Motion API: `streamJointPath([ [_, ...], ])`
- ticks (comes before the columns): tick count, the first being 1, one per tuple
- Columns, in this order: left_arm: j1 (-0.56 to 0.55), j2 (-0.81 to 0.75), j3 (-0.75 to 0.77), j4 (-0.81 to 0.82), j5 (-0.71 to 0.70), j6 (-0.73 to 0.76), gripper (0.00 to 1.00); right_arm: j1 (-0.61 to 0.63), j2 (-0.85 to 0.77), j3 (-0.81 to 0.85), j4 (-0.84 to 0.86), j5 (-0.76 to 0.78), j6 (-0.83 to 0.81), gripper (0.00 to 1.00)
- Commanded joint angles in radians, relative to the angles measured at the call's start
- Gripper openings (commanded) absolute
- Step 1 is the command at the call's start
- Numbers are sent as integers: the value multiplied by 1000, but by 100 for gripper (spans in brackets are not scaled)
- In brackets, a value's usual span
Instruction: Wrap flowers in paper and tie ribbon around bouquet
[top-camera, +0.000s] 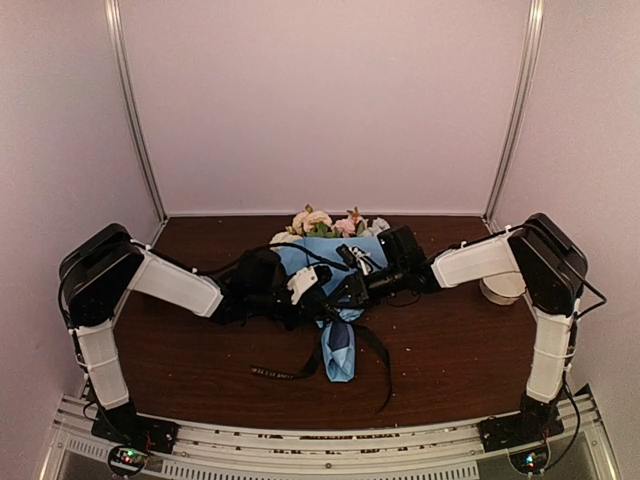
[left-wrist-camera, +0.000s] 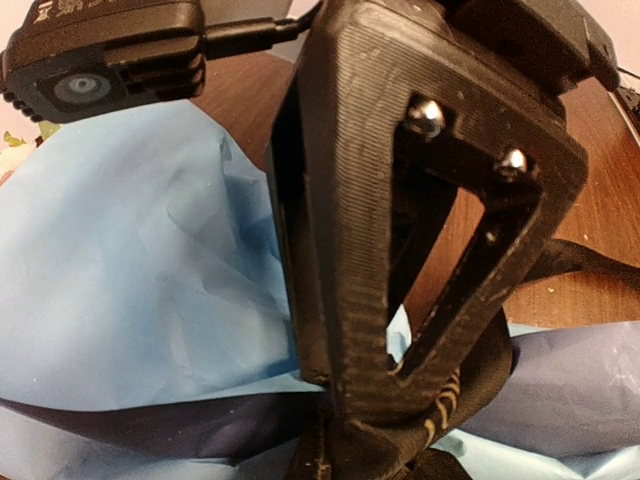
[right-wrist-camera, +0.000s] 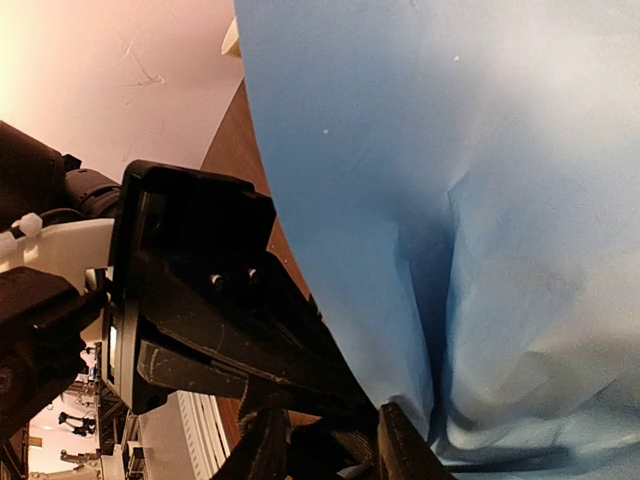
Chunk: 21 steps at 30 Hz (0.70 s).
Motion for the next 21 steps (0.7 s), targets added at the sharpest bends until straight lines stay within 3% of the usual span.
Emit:
streamJointPath([
  [1, -4, 3, 24, 36, 18, -5, 0, 10, 12, -10, 79, -37, 40, 33],
  [11, -4, 16, 35, 41, 18, -21, 0, 27, 31, 9, 31, -13, 22, 28],
  [17, -4, 5, 25, 41, 1, -22, 0, 21, -1, 3, -17, 21, -11, 1],
  [20, -4, -14, 11, 36, -4, -13, 2, 10, -22, -8, -30, 41, -18, 0],
  [21, -4, -20, 8, 30, -7, -10, 12, 8, -29, -12, -32, 44, -21, 0],
])
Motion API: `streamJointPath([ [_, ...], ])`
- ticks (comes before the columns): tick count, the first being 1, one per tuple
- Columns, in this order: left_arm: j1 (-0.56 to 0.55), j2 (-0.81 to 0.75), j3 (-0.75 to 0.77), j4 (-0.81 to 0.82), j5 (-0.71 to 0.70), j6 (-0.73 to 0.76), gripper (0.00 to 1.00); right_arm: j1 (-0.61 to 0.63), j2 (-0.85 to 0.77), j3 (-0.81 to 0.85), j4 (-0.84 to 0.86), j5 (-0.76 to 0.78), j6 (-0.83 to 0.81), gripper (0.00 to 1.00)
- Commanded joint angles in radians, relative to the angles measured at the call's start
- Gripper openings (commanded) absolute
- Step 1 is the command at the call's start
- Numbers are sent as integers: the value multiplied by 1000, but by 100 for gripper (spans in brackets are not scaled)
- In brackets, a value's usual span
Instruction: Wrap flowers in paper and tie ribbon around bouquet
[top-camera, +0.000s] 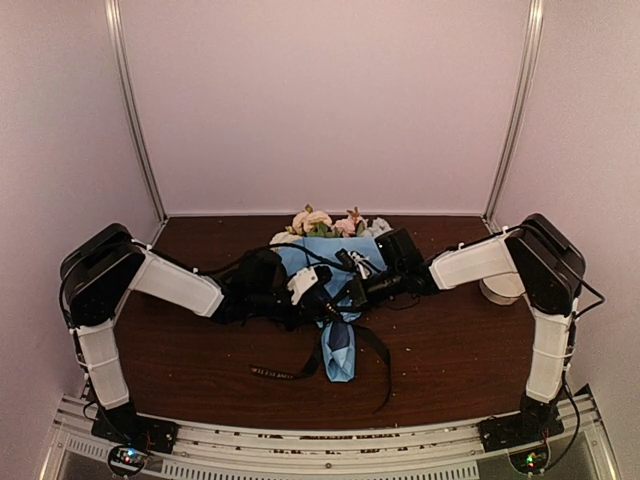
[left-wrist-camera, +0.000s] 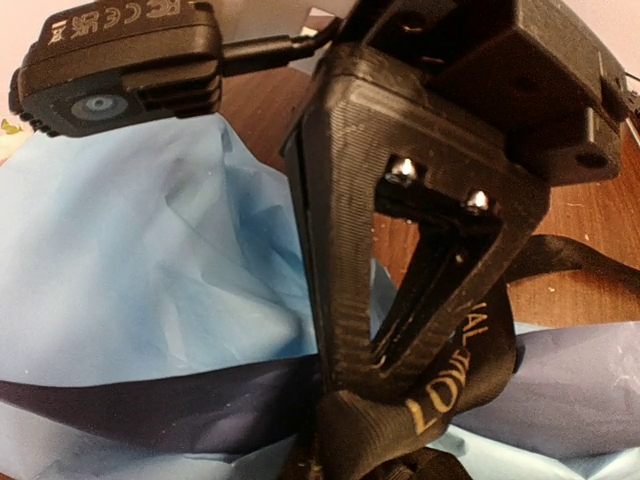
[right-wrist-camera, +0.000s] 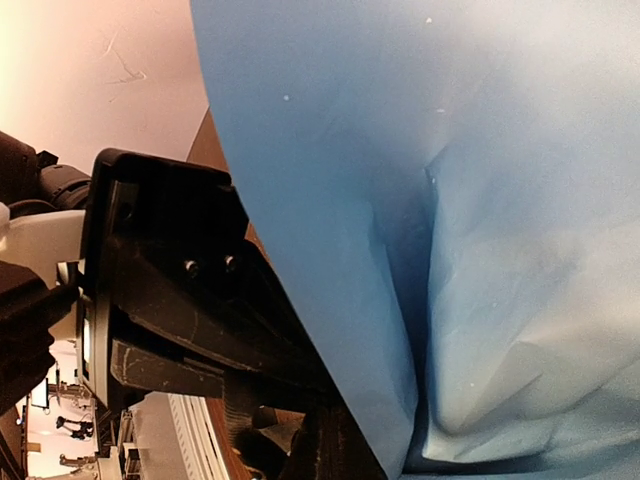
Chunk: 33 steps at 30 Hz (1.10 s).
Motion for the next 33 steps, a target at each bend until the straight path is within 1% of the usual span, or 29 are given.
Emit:
streamJointPath([
  [1, -4, -33, 1, 37, -11, 8, 20, -6, -49, -13, -21, 22, -24, 0],
  [4, -4, -56, -9, 25, -28, 21, 37, -8, -66, -15, -27, 25, -30, 0],
  [7, -4, -75, -9, 6, -37, 37, 45, -8, -76, -13, -36, 30, -35, 0],
  [12, -4, -91, -7, -19, -32, 58, 47, -9, -85, -8, -61, 41, -51, 0],
  [13, -5, -90, -6, -23, -32, 61, 47, -8, -86, -7, -74, 46, -58, 0],
  [15, -4, -87, -1, -31, -31, 63, 41, -9, -89, -2, -94, 57, -69, 0],
  [17, -4, -88, 4, -44, -27, 63, 40, -9, -96, 0, -114, 72, -81, 0],
  [18, -3, -93, 5, -56, -24, 67, 44, -8, -103, 1, -123, 82, -88, 0],
  [20, -1, -110, 7, -102, 0, 84, 57, -8, -113, 1, -144, 98, -102, 0],
  [22, 8, -132, 14, -180, 50, 119, 65, -8, -121, 0, -154, 106, -111, 0],
  [24, 17, -152, 27, -277, 70, 158, 72, -9, -123, 0, -159, 110, -115, 0],
  [26, 27, -161, 36, -361, 67, 209, 75, -8, -123, 2, -169, 117, -121, 0],
  [28, 32, -170, 36, -417, 15, 238, 75, -8, -124, 6, -177, 128, -125, 0],
  [30, 40, -178, 27, -446, -52, 249, 75, -8, -126, 7, -180, 132, -127, 0],
  [33, 75, -180, 26, -481, -98, 258, 76, -8, -127, 10, -182, 134, -126, 0],
])
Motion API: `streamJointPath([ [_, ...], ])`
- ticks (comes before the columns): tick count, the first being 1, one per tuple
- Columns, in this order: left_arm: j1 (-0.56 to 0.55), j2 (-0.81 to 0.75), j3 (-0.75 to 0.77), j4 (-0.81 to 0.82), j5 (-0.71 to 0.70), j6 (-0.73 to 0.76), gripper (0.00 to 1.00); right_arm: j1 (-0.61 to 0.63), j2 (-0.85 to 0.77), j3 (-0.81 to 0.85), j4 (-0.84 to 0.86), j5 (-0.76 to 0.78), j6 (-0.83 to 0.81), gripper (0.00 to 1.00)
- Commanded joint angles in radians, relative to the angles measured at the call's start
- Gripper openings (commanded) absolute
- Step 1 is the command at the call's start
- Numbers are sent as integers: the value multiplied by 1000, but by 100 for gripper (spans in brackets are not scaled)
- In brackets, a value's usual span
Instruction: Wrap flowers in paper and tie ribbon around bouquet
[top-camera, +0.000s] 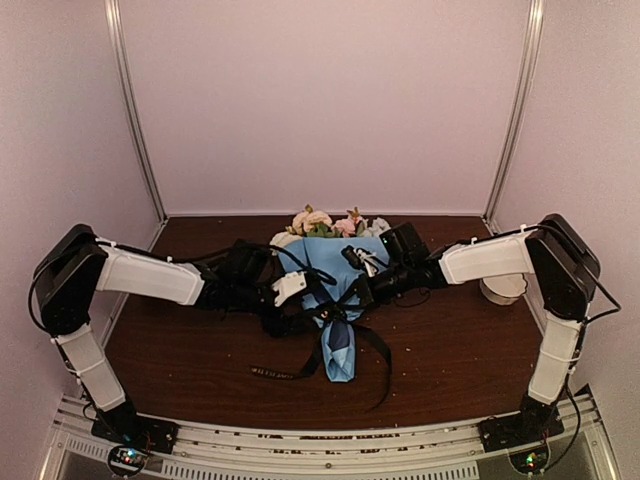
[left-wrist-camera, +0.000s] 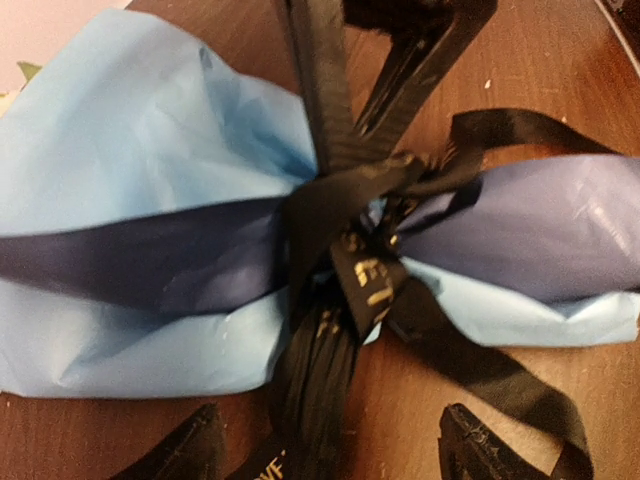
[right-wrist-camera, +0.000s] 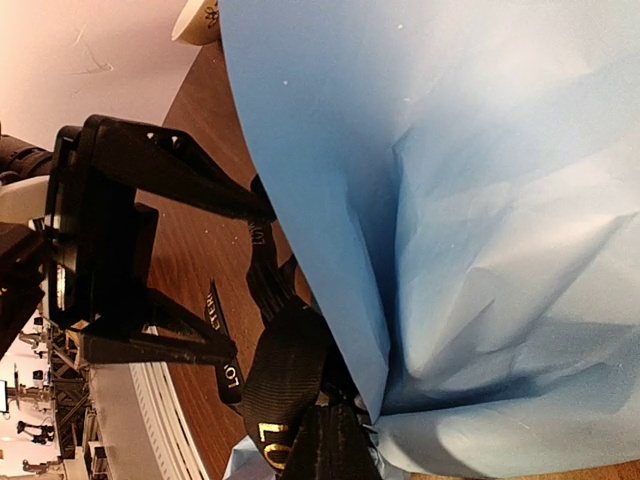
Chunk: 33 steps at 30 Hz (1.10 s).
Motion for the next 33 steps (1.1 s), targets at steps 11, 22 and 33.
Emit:
streamJointPath([
  [11, 92, 93, 92, -248, -153, 54, 74, 0, -40, 29, -43, 43, -33, 0],
  [22, 92, 111, 65, -265, -134, -73, 0, -4, -118, -23, -60, 201, -15, 0],
  [33, 92, 4, -69, -218, -188, -288, 0, -43, -252, -246, -17, 306, 49, 0],
])
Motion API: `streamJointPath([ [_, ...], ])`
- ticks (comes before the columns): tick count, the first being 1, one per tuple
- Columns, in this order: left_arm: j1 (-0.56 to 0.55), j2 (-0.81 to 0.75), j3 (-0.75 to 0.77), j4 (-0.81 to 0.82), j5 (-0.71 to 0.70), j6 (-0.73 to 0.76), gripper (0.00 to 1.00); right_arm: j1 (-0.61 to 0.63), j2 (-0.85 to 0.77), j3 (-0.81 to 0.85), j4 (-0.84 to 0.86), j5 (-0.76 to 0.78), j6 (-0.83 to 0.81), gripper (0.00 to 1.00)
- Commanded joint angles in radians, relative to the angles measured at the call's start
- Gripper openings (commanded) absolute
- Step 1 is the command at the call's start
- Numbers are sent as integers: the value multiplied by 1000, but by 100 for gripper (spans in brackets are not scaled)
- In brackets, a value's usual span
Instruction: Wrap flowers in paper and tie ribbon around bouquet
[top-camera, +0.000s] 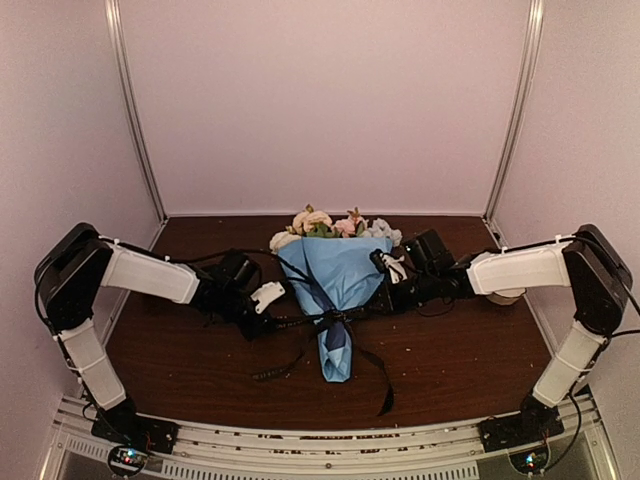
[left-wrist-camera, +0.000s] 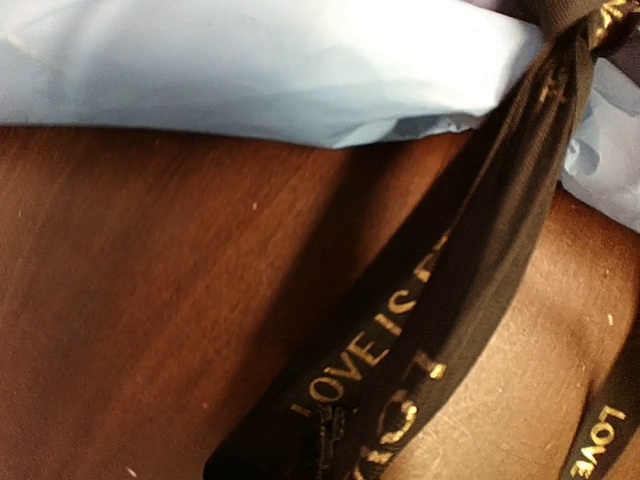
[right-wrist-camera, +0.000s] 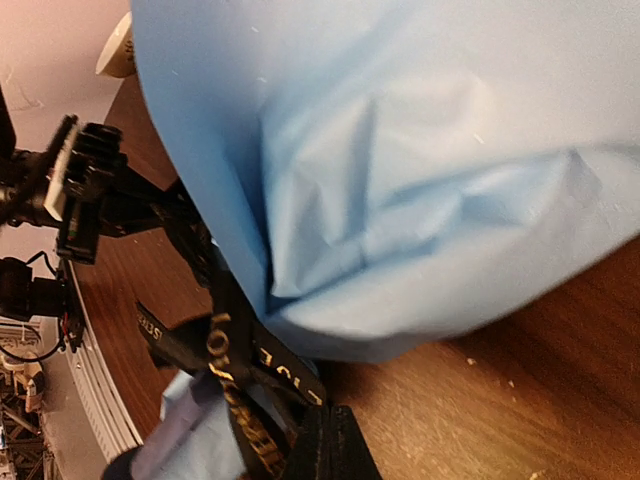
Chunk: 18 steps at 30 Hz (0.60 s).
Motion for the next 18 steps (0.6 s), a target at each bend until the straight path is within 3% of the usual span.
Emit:
streamJointPath([
  [1, 2, -27, -28, -25, -51, -97, 0, -39, -82, -116, 32, 77, 41, 0],
  [9, 36, -23, -53, -28, -49, -201, 0, -114, -156, -296, 88, 85, 65, 0],
  [18, 65, -20, -72, -23, -31, -237, 0, -180, -149, -377, 112, 79, 66, 0],
])
